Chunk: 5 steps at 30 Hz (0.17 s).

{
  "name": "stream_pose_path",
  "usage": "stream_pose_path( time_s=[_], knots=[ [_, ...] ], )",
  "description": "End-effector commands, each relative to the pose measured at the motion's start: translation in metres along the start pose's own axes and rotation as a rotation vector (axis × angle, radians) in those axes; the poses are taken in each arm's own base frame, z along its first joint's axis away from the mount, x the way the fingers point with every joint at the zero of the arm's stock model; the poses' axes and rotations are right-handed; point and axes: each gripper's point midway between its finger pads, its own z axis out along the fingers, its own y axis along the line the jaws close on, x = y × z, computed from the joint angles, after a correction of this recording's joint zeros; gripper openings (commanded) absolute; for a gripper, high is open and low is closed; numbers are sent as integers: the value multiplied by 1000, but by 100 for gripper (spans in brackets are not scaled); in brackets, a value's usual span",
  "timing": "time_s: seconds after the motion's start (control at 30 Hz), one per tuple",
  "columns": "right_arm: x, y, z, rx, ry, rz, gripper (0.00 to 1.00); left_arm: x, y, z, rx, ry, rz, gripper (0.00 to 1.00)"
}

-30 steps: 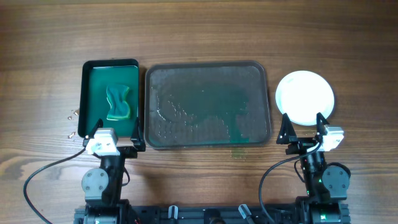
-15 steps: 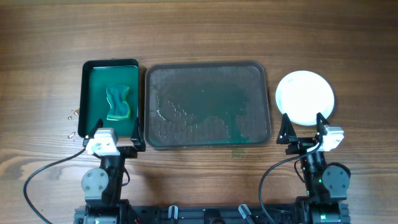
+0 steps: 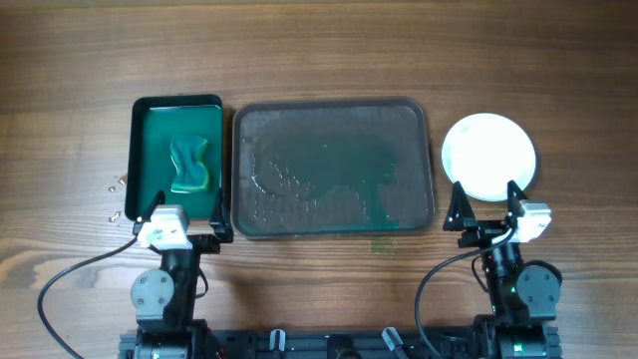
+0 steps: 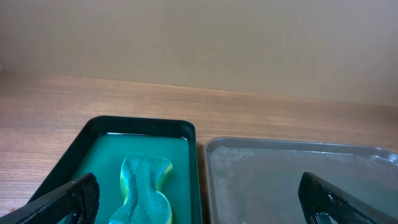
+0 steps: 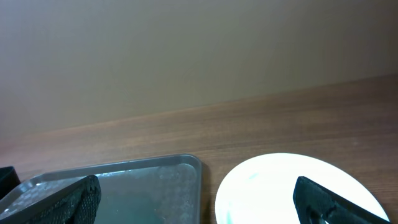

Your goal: Clean dirty plates on tray and stack at the side

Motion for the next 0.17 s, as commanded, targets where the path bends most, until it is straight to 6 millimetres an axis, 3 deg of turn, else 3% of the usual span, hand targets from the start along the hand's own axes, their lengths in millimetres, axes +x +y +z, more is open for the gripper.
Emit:
stream_pose_path(
  time_s=[0.0,0.13],
  knots=[
    [-1,1,0,-3,-8,7,100,2,-2,0,9,-5,-13,100],
    [-1,1,0,-3,-8,8,100,2,-2,0,9,-5,-13,100]
  ],
)
